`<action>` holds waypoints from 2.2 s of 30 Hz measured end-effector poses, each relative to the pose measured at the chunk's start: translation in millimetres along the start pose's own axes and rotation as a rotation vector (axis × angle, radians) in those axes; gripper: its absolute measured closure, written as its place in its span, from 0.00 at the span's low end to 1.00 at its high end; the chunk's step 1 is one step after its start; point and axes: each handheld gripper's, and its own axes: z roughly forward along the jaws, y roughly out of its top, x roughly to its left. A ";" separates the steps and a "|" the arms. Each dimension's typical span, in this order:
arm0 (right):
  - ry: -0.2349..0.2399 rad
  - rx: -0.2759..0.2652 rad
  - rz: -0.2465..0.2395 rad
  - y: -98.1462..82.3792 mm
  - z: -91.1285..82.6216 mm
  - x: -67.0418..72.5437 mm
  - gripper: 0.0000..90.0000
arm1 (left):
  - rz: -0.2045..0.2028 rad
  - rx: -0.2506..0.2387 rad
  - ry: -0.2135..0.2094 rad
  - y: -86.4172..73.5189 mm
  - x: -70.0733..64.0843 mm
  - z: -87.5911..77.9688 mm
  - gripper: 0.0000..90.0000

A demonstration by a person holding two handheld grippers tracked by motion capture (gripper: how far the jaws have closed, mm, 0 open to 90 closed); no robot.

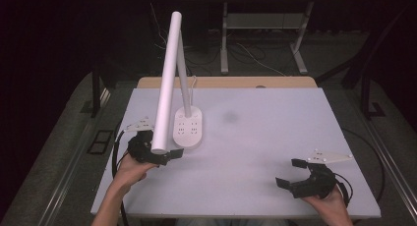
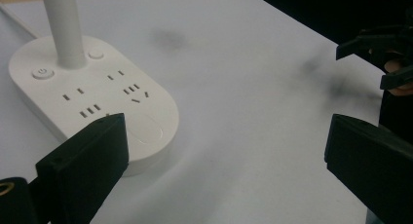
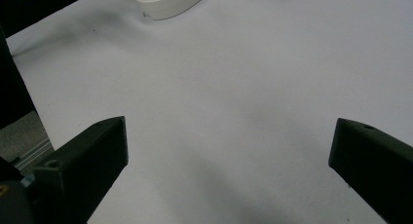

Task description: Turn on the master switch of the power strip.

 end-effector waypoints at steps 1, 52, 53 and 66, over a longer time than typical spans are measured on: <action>0.000 0.000 0.000 0.0 0.0 0.0 0.00 | 0.000 0.001 0.003 1.4 0.9 -0.3 0.01; -0.005 -0.003 0.001 -2.0 -1.1 0.2 0.00 | 0.036 0.069 0.055 65.6 41.2 16.5 0.05; -0.004 -0.002 0.001 -2.0 -1.2 0.2 0.00 | 0.034 0.067 0.055 66.7 41.9 16.9 0.05; -0.004 -0.001 0.002 -2.3 -1.5 -0.2 0.00 | 0.046 0.088 0.076 82.8 52.5 23.7 0.11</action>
